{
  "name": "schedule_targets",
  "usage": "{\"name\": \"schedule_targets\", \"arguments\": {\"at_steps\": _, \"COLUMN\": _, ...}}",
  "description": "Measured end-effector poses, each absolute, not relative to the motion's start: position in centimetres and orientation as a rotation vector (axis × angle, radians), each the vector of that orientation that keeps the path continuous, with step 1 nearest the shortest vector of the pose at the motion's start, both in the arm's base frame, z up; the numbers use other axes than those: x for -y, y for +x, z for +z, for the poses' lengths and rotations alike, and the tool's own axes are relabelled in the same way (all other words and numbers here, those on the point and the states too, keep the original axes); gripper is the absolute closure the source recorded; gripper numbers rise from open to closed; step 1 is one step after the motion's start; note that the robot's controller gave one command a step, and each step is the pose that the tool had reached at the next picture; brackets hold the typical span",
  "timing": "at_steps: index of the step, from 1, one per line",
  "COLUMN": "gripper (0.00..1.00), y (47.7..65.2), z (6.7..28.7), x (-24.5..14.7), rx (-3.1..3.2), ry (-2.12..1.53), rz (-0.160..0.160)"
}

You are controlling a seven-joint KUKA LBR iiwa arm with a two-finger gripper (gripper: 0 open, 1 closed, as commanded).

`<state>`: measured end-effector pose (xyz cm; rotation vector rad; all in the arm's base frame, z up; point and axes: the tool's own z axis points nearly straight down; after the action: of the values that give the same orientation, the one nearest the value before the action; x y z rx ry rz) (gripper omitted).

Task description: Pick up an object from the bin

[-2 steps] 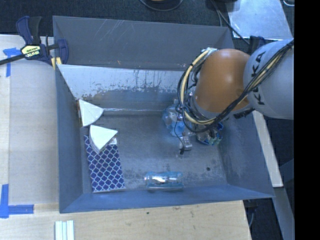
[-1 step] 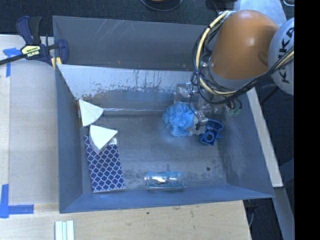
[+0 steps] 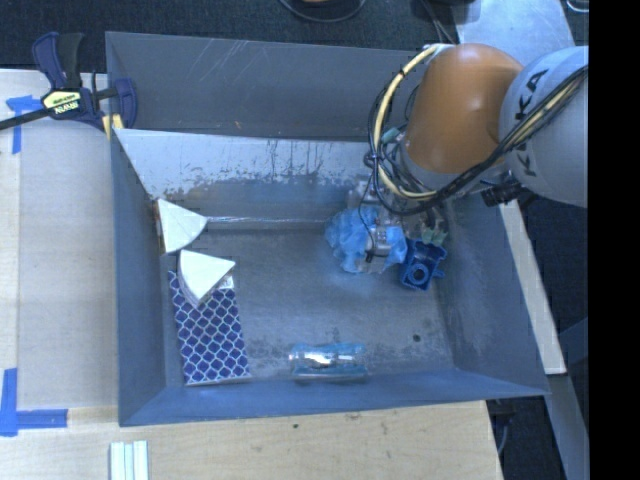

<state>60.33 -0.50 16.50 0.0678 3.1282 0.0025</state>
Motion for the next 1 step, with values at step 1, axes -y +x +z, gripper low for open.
{"name": "schedule_targets", "arguments": {"at_steps": 1, "gripper": 0.00, "y": 60.62, "z": 14.55, "x": 1.69, "rx": -3.124, "ry": -0.129, "rz": 0.002}}
